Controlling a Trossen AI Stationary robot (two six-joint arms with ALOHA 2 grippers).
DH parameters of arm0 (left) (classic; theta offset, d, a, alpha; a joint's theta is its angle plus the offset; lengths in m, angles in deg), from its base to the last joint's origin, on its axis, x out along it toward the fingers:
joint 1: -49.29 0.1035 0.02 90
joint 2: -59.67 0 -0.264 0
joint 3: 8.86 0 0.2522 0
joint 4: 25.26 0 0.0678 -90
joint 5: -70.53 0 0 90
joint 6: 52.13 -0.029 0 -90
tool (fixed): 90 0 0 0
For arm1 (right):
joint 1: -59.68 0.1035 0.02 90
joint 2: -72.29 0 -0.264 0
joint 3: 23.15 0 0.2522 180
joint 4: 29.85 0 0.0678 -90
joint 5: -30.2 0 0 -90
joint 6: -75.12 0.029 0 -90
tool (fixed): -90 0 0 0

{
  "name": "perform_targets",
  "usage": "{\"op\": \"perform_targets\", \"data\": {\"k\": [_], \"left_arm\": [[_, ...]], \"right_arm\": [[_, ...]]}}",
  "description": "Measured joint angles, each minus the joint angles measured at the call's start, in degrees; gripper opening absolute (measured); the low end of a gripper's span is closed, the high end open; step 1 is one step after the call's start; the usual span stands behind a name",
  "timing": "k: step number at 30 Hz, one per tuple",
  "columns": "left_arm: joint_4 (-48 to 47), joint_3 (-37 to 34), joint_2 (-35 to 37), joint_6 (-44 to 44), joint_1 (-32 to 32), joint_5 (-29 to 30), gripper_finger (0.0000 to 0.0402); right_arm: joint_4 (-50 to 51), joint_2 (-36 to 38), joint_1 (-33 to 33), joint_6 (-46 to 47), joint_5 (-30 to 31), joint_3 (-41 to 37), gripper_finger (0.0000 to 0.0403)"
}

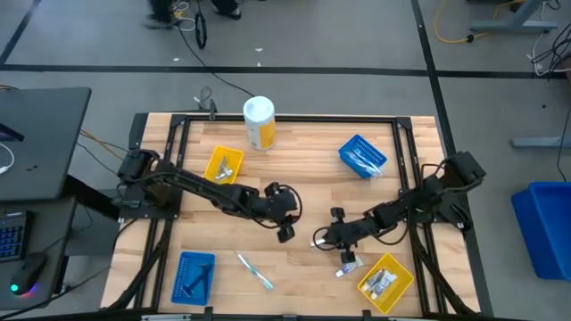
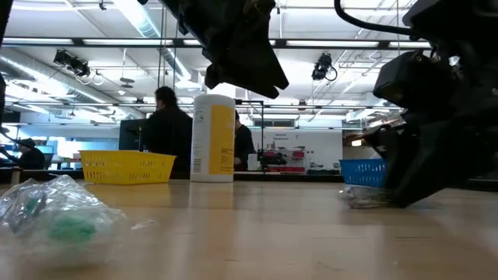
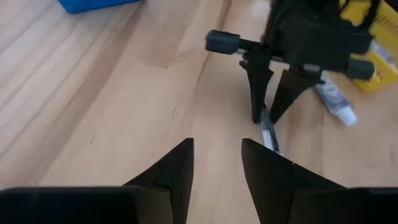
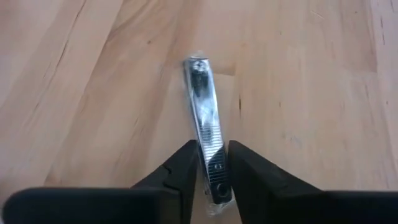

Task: Pick & Place Travel size toiletries
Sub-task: Put the silver nail cutter into the top yellow bin

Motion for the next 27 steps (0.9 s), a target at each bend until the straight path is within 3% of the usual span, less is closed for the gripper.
{"op": "perform_targets", "data": {"k": [4, 11, 15, 21, 27], "left_arm": [[0.0, 0.0, -0.1, 2.5, 0.5, 0.1, 0.0142], [0.0, 0.0, -0.1, -3.7, 0.7, -4.2, 0.0142], [0.1, 0.0, -0.1, -9.3, 1.1, -6.5, 0.0142], [0.1, 0.0, -0.1, -13.2, 3.2, -4.1, 0.0142], [3.1, 0.0, -0.1, -10.6, 5.0, -12.9, 0.0155]], "right_arm": [[-1.8, -0.2, -0.5, -0.1, 0.8, -0.1, 0.0082], [-5.4, -0.3, -0.6, -4.4, 15.3, -0.2, 0.007], [-8.5, -0.3, -0.6, -11.5, 16.6, -0.2, 0.007], [-12.9, -0.2, -0.6, -16.1, 17.2, -0.2, 0.0069], [-12.7, -0.2, -0.9, -17.3, 22.4, -0.2, 0.0069]]}}
